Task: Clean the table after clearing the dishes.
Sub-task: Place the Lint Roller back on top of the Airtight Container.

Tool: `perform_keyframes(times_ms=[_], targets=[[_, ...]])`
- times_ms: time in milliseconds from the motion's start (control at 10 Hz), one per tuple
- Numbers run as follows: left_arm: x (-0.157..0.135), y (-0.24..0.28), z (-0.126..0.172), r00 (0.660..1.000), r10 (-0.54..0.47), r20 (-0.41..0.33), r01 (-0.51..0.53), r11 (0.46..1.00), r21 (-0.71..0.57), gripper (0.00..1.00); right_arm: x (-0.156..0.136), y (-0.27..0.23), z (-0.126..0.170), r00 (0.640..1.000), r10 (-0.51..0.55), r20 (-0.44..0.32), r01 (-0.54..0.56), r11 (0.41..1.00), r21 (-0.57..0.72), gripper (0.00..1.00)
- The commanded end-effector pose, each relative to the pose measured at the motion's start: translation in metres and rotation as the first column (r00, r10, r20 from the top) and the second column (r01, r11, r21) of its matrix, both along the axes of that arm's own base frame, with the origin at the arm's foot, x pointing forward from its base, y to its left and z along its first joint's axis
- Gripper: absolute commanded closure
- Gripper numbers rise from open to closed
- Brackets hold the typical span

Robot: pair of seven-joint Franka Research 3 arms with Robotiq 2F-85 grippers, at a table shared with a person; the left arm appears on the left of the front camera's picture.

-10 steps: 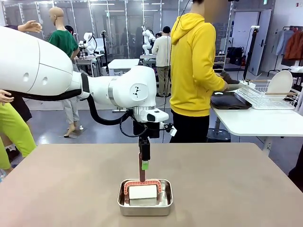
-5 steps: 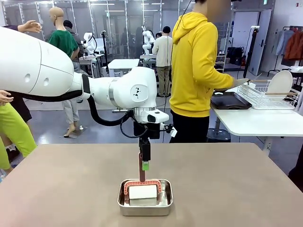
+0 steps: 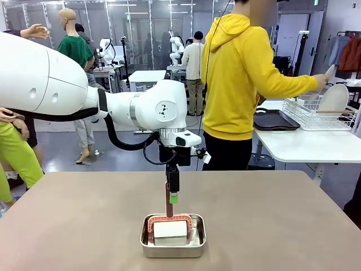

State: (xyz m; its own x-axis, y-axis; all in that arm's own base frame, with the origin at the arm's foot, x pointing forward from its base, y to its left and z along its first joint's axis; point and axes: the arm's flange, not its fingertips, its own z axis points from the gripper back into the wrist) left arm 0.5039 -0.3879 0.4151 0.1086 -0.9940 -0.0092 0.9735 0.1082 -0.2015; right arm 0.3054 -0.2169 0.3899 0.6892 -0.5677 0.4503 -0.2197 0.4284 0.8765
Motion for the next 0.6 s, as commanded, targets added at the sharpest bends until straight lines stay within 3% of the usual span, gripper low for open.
perform_keyframes(times_ms=[0, 100, 200, 300, 500], targets=[[0.004, 0.01, 0.029, 0.992, 0.105, -0.069, -0.114, 0.983, -0.142, 0.0, -0.003, 0.001, 0.003, 1.0, 0.008, 0.001, -0.008, 1.0, -0.004, 0.0], [0.005, 0.034, 0.056, 0.966, 0.199, -0.162, -0.236, 0.938, -0.255, 0.0, -0.003, 0.001, 0.003, 1.0, 0.008, 0.001, -0.008, 1.0, -0.004, 0.0], [0.001, 0.059, 0.073, 0.938, 0.288, -0.195, -0.335, 0.899, -0.283, 0.0, -0.003, 0.001, 0.003, 1.0, 0.008, 0.001, -0.008, 1.0, -0.004, 0.0], [-0.007, 0.091, 0.089, 0.887, 0.392, -0.246, -0.459, 0.81, -0.365, 0.0, -0.003, 0.001, 0.003, 1.0, 0.008, 0.001, -0.008, 1.0, -0.004, 0.0], [-0.037, 0.174, 0.096, 0.738, 0.544, -0.4, -0.672, 0.541, -0.506, 0.0, -0.003, 0.001, 0.003, 1.0, 0.008, 0.001, -0.008, 1.0, -0.004, 0.0]])
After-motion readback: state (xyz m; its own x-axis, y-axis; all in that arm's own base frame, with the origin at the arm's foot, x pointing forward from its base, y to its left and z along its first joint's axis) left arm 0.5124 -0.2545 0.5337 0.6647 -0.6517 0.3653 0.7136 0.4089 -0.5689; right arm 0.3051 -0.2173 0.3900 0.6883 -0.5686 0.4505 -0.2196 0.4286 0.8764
